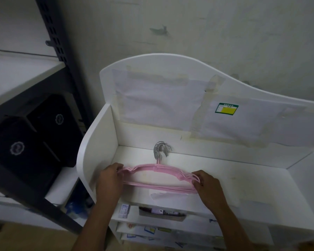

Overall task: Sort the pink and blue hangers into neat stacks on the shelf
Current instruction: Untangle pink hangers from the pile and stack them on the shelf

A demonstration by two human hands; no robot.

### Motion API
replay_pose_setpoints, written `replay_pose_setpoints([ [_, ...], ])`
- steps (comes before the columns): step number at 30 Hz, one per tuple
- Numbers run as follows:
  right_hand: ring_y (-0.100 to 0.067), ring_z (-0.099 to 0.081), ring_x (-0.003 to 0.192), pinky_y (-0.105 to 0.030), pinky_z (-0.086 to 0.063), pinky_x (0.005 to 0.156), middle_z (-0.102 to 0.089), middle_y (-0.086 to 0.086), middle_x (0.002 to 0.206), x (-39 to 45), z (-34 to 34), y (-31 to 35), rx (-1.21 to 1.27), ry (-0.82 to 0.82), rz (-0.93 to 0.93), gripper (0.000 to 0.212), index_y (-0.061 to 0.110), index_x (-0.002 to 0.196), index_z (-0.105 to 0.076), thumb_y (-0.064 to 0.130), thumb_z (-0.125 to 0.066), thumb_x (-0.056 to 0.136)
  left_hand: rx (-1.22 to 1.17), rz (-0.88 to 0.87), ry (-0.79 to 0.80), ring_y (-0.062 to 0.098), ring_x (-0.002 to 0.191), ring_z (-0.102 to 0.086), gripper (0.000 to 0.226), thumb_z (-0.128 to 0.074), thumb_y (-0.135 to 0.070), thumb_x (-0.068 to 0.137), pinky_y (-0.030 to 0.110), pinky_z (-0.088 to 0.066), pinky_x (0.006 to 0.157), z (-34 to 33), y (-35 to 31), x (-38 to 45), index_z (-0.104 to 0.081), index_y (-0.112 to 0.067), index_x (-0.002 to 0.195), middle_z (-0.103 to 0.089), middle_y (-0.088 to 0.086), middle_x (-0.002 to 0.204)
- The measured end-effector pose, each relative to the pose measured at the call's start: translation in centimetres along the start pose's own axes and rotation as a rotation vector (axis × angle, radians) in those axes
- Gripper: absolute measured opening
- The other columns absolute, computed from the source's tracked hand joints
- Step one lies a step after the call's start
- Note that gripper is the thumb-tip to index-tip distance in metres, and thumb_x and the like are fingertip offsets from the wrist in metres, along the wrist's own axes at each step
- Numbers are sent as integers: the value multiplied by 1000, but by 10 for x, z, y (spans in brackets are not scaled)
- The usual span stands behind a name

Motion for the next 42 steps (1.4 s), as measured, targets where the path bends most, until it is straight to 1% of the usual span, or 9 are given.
replay_pose_setpoints([
  [6,-6,-60,72,-8,-37,62,-70,6,89,9,-2,7,-113,29,19,19,19,103,-70,9,-62,88,61,16,5,21,79,-70,31,-65,1,82,31,-57,72,-2,-1,9,-74,-16,106,-74,4,91],
  [12,-12,-63,74,-22,-45,67,-73,3,90,12,-5,11,-176,1,9,18,19,98,-71,8,-62,88,98,15,1,22,78,-69,46,-58,12,76,33,-59,71,-7,1,12,-74,-17,108,-74,5,92],
  [18,-13,-65,79,-23,-47,71,-73,3,91,13,-3,15,-219,-18,19,15,22,98,-72,14,-63,90,125,24,-4,19,70,-69,42,-62,7,77,30,-57,61,-10,6,18,-75,-24,103,-73,1,86],
  [20,-13,-66,89,-23,-47,77,-73,3,101,11,0,16,-311,-30,20,19,25,108,-71,23,-61,93,127,22,8,19,70,-68,43,-61,7,77,29,-56,60,-11,6,18,-75,-25,102,-74,0,86],
  [25,-12,-66,94,-21,-48,79,-71,7,104,6,7,20,-418,-78,31,24,28,115,-69,34,-52,98,66,26,54,17,75,-69,36,-62,0,81,30,-57,67,-15,3,18,-76,-28,100,-75,-3,91],
  [30,-15,-68,99,-27,-51,84,-72,5,110,10,-5,25,-327,-12,83,30,30,124,-65,32,-59,94,44,38,117,14,73,-68,28,-63,-7,85,30,-57,69,-20,6,25,-77,-28,98,-75,-5,89],
  [33,-17,-69,92,-27,-50,77,-74,3,100,11,-8,31,-363,-40,98,22,28,112,-72,26,-61,93,69,16,145,16,69,-66,23,-66,-7,83,30,-56,64,-21,5,29,-76,-27,90,-73,-3,81],
  [35,-20,-70,90,-29,-52,76,-74,1,98,13,-9,31,-386,-47,80,20,27,108,-74,25,-62,92,104,-6,157,19,69,-66,33,-61,2,79,32,-57,63,-23,5,31,-74,-26,88,-71,0,81],
  [42,-20,-70,76,-30,-52,67,-74,-2,81,18,-12,30,-380,-16,71,12,22,87,-76,18,-64,88,97,-43,140,19,77,-68,40,-58,8,77,31,-58,69,-27,6,34,-74,-21,98,-73,1,91],
])
Point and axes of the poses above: each hand's wrist, its own x-axis towards the middle knuckle, its own z-axis out of the back of the hand, y = z × x, the point moved 8 cm from there along x, towards the middle knuckle
